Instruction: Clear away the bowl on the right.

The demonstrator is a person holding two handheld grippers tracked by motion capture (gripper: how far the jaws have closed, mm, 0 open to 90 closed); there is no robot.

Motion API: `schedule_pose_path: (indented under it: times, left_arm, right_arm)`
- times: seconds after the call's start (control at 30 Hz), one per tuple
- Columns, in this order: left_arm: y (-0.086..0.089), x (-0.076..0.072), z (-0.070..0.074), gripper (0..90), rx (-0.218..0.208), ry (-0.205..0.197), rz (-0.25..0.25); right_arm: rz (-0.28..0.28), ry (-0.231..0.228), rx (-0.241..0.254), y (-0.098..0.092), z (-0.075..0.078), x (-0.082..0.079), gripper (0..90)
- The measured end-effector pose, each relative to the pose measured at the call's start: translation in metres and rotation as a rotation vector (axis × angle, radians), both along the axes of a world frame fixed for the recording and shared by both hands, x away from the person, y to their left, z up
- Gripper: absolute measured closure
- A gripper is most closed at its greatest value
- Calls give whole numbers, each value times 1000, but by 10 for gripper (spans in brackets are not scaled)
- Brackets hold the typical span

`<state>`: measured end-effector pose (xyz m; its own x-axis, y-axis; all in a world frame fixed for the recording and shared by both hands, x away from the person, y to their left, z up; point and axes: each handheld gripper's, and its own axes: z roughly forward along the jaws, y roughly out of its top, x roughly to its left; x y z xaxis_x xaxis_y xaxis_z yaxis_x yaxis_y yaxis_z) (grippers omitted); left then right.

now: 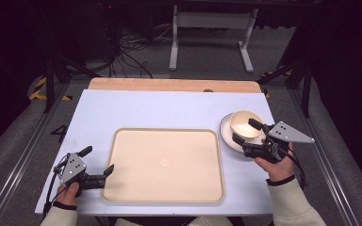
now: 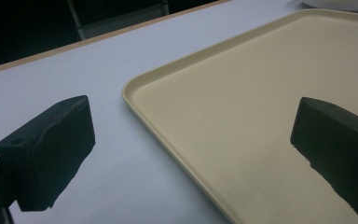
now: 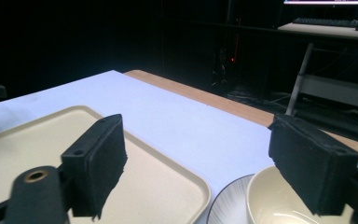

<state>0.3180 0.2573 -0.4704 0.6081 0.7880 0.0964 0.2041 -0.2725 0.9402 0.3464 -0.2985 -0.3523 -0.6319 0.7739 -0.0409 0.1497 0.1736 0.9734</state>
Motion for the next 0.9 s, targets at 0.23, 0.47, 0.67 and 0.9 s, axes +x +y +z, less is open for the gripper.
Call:
schedule_pose_path:
  times: [0.23,0.47,0.67,0.9]
  left_arm:
    - [0,0,0,4,2,1,-1]
    - [0,0,0,4,4,0,-2]
    - [-1,0,0,4,2,-1,0]
    - [-1,0,0,4,2,-1,-1]
  right_arm:
    - [-58,47,-26,-3,7,3,209]
    - [-133,103,-50,-5,11,7,209]
    - [-197,138,-83,-8,15,11,224]
    - [-240,160,-91,-17,17,17,237]
